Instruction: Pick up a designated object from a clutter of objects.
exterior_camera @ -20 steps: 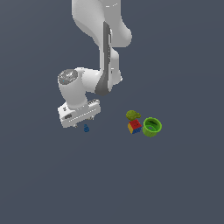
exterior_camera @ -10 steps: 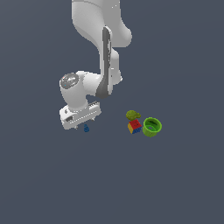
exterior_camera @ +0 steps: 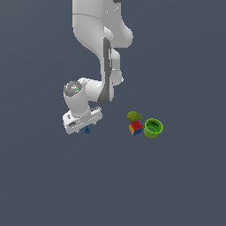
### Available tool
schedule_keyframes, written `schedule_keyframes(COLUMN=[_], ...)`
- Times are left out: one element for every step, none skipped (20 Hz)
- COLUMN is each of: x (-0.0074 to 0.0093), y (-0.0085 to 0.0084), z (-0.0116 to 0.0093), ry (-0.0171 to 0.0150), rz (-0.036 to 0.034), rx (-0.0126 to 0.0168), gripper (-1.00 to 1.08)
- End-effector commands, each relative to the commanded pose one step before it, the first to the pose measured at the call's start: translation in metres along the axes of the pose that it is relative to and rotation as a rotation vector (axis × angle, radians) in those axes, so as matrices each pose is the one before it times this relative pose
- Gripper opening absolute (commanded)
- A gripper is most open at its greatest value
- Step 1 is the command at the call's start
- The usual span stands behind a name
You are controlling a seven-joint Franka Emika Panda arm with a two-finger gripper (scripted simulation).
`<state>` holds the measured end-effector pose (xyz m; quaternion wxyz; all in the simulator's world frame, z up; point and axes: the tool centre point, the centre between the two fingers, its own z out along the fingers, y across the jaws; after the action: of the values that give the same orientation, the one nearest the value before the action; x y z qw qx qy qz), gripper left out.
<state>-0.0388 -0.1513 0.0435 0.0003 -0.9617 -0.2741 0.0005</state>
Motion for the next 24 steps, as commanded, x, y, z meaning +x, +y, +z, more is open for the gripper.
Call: schedule_keyframes(x=[0.00034, 0.0, 0.0, 0.0, 0.0, 0.0, 0.0, 0.0, 0.0, 0.0, 0.00002, 0.00012, 0.00036, 0.0006, 0.00083, 0.00107, 0.0013, 0.00153, 0.00176, 0.00198, 0.0022, 0.00242, 0.00251, 0.00284], y=[0.00036, 0.0, 0.0, 0.0, 0.0, 0.0, 0.0, 0.0, 0.0, 0.0, 0.00011, -0.00002, -0.00007, -0.00011, -0.00016, -0.0002, -0.00024, -0.00028, -0.00032, -0.00036, -0.0004, -0.00043, -0.00033, -0.00049], z=[0.00122, 0.0, 0.0, 0.0, 0.0, 0.0, 0.0, 0.0, 0.0, 0.0, -0.00028, -0.00027, -0.00081, -0.00135, -0.00189, -0.00242, -0.00295, -0.00348, -0.00399, -0.00451, -0.00501, -0.00551, -0.00589, -0.00649], ry=[0.00084, 0.0, 0.0, 0.0, 0.0, 0.0, 0.0, 0.0, 0.0, 0.0, 0.00035, 0.0, 0.0, 0.0, 0.0, 0.0, 0.0, 0.0, 0.0, 0.0, 0.0, 0.0, -0.00052, 0.0], rz=[-0.00015, 0.0, 0.0, 0.0, 0.0, 0.0, 0.0, 0.0, 0.0, 0.0, 0.00009, 0.0, 0.0, 0.0, 0.0, 0.0, 0.0, 0.0, 0.0, 0.0, 0.0, 0.0, 0.00041, 0.0], rx=[-0.00086, 0.0, 0.0, 0.0, 0.0, 0.0, 0.0, 0.0, 0.0, 0.0, -0.00032, 0.0, 0.0, 0.0, 0.0, 0.0, 0.0, 0.0, 0.0, 0.0, 0.0, 0.0, -0.00018, 0.0], gripper=[-1.0, -1.0, -1.0, -1.0, -1.0, -1.0, -1.0, -1.0, -1.0, -1.0, -1.0, -1.0, -1.0, -1.0, -1.0, -1.0, -1.0, -1.0, -1.0, -1.0, -1.0, -1.0, -1.0, -1.0])
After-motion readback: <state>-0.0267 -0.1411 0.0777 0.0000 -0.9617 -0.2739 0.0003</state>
